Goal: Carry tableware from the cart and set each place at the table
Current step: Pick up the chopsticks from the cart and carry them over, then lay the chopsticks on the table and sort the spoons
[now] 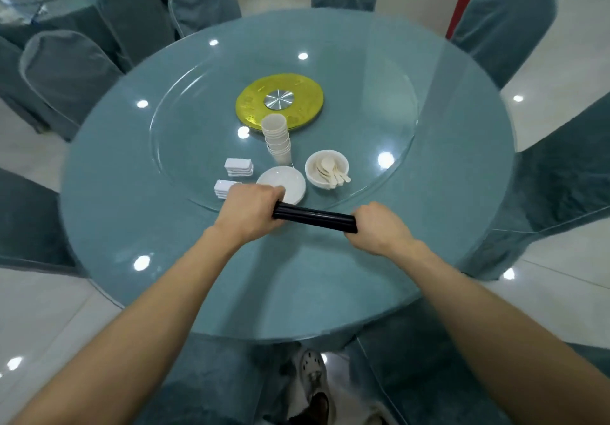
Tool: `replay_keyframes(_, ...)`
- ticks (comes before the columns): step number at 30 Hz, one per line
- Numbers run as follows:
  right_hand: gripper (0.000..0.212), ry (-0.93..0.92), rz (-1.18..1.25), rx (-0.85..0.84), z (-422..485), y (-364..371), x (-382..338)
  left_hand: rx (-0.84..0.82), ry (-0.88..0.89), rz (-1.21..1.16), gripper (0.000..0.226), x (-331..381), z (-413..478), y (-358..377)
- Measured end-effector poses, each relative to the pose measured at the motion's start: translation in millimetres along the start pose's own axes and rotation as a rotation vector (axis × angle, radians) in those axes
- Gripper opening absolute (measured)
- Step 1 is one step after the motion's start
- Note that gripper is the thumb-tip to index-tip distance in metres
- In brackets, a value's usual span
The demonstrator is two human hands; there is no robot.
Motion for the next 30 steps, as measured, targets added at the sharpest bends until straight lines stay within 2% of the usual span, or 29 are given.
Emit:
replay_keyframes(1,0.03,0.021,0.013,0.004,8,-3,-2,0.062,0.013,-0.058,0.036,-9,4,-10)
replay_keyframes(3,0.03,0.071,0.056,0.008,27,-7,-3,0.132,0.032,-0.136,0.073,-31,14,-25)
replay_keyframes(5,0.03,0.14,0.085,0.009,43,-10,1,0.209,0.007,-0.21,0.091,-52,21,-40)
replay_keyframes(8,0.03,0.291,0.196,0.015,55,-13,21,0.323,-0.07,-0.281,0.084,-71,26,-54)
replay_keyframes(10,0.027,0.379,0.265,0.018,65,-14,36,0.328,-0.104,-0.292,0.076,-80,31,-55)
replay_keyframes(16,0.027,0.479,0.32,0.052,89,-9,74,0.138,-0.108,-0.331,0.05,-85,56,-23)
replay_keyframes(22,0.022,0.553,0.412,0.022,118,14,101,-0.025,-0.068,-0.33,0.04,-68,84,14)
replay_keyframes(24,0.02,0.561,0.438,0.01,131,21,106,-0.091,-0.075,-0.318,0.05,-65,94,30)
replay_keyframes(27,0.019,0.578,0.466,-0.024,149,36,113,-0.213,-0.086,-0.28,0.087,-56,110,57)
replay_keyframes(30,0.025,0.573,0.467,-0.055,166,47,119,-0.29,-0.049,-0.296,0.111,-42,134,84)
Point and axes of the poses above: each hand's wrist, its own z-axis towards the middle knuckle, its own y-axis out of the palm, x = y × z, the point moved 9 cm from there along z, towards the middle knuckle, and after that the axes turned 15 degrees about -z, right-handed, at the moved point
